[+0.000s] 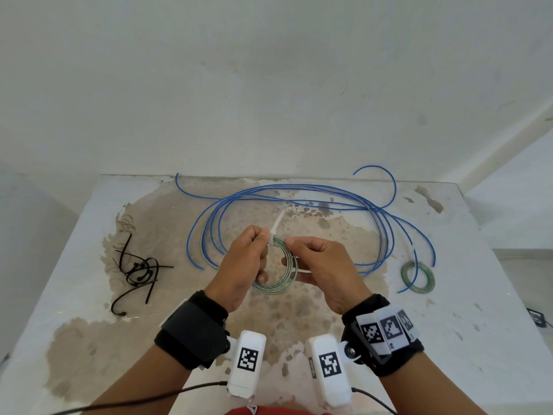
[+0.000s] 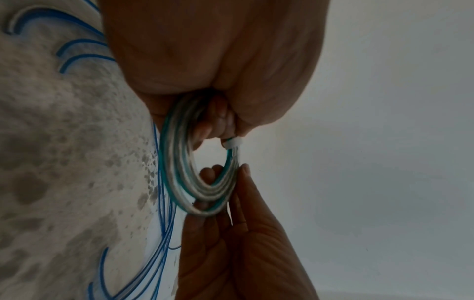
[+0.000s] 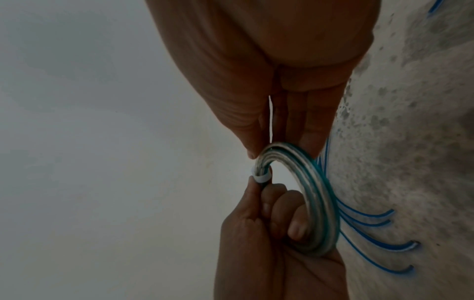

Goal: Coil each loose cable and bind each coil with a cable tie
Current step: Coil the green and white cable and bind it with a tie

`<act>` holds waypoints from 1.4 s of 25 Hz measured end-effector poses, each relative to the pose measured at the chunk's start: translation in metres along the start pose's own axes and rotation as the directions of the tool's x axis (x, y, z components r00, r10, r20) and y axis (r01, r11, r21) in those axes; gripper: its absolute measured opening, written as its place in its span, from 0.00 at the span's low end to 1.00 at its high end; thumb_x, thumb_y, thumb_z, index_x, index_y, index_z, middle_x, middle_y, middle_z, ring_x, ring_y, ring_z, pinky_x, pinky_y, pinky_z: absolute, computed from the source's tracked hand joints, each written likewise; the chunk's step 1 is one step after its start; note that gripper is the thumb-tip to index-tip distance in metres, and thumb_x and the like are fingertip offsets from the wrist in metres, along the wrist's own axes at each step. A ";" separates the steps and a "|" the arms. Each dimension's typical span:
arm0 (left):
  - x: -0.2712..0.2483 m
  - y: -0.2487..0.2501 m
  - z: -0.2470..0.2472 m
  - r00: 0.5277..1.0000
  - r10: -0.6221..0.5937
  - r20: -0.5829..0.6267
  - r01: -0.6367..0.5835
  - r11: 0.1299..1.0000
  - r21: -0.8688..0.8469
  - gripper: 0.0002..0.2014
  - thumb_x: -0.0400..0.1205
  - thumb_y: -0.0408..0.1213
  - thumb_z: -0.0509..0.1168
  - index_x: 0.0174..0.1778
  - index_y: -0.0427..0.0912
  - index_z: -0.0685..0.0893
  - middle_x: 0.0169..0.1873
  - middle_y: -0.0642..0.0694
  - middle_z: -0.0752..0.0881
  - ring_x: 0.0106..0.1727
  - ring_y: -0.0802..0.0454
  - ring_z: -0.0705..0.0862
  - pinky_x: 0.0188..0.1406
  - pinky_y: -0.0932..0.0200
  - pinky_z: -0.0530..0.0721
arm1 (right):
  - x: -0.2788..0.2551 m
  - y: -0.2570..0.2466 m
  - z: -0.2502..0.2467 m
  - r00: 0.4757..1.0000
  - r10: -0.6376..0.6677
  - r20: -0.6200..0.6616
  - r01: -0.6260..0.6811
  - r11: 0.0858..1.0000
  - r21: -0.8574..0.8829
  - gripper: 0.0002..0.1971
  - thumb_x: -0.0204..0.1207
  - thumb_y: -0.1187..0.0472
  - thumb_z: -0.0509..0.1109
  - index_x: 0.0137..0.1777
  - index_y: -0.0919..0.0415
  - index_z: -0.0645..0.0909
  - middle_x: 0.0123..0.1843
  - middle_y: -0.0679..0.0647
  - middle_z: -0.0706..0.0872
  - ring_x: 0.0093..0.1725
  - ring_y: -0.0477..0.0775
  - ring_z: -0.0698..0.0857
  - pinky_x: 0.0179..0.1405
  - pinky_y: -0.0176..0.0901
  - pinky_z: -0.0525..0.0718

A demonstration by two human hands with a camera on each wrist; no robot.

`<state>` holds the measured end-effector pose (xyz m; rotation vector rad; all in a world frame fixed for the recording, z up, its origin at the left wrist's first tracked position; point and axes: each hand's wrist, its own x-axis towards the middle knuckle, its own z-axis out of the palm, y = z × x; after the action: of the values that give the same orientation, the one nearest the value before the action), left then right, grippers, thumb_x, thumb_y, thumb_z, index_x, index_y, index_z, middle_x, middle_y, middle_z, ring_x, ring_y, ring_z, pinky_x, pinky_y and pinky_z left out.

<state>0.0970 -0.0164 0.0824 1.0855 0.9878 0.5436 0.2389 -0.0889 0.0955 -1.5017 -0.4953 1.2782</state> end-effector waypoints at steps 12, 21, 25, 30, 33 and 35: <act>0.000 -0.002 0.009 0.993 0.045 -0.113 -0.030 0.991 0.130 0.12 0.91 0.43 0.54 0.49 0.39 0.76 0.28 0.53 0.68 0.23 0.58 0.64 0.22 0.59 0.68 | 0.002 0.002 -0.005 0.998 0.056 0.039 -0.056 0.998 -0.002 0.11 0.80 0.56 0.76 0.54 0.64 0.91 0.47 0.59 0.94 0.44 0.54 0.93 0.43 0.48 0.92; 0.004 0.002 0.008 0.990 0.021 -0.138 -0.006 0.995 0.103 0.11 0.91 0.41 0.52 0.46 0.42 0.75 0.28 0.51 0.70 0.22 0.58 0.65 0.22 0.58 0.69 | 0.002 0.009 -0.004 0.995 0.069 0.065 -0.067 0.997 -0.023 0.12 0.80 0.55 0.76 0.55 0.63 0.91 0.48 0.58 0.95 0.44 0.53 0.94 0.40 0.45 0.91; 0.003 0.004 0.007 0.993 0.033 -0.110 -0.022 0.995 0.099 0.12 0.91 0.46 0.55 0.45 0.43 0.75 0.26 0.55 0.70 0.22 0.59 0.66 0.21 0.60 0.70 | 0.002 0.007 -0.006 0.991 0.097 0.093 -0.095 0.995 -0.026 0.13 0.79 0.54 0.77 0.54 0.64 0.90 0.46 0.57 0.94 0.42 0.51 0.92 0.40 0.45 0.91; 0.002 0.003 0.006 0.999 0.026 -0.022 -0.023 0.993 0.119 0.12 0.91 0.44 0.55 0.45 0.43 0.73 0.26 0.55 0.69 0.23 0.59 0.65 0.21 0.60 0.70 | 0.011 -0.004 -0.006 0.966 0.213 0.146 -0.202 0.975 -0.091 0.23 0.81 0.37 0.69 0.58 0.56 0.89 0.47 0.49 0.92 0.47 0.53 0.92 0.46 0.50 0.91; 0.000 0.001 0.012 1.000 0.008 0.015 -0.011 0.987 0.162 0.12 0.91 0.44 0.56 0.45 0.42 0.73 0.27 0.54 0.70 0.23 0.59 0.66 0.21 0.60 0.71 | 0.024 -0.008 0.000 0.977 0.175 0.118 -0.164 0.982 -0.098 0.18 0.80 0.41 0.73 0.54 0.56 0.91 0.45 0.49 0.91 0.44 0.50 0.89 0.43 0.45 0.86; -0.001 0.000 0.012 1.000 0.001 -0.014 0.002 0.984 0.177 0.12 0.91 0.45 0.56 0.49 0.41 0.76 0.30 0.52 0.72 0.23 0.59 0.67 0.21 0.60 0.72 | 0.029 -0.010 0.001 0.989 0.088 0.120 -0.078 0.993 -0.090 0.12 0.79 0.50 0.77 0.54 0.59 0.90 0.44 0.53 0.91 0.43 0.51 0.86 0.40 0.41 0.84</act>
<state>0.1070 -0.0228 0.0844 1.2405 1.0638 0.4700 0.2507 -0.0608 0.0909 -1.5337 -0.5798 1.4373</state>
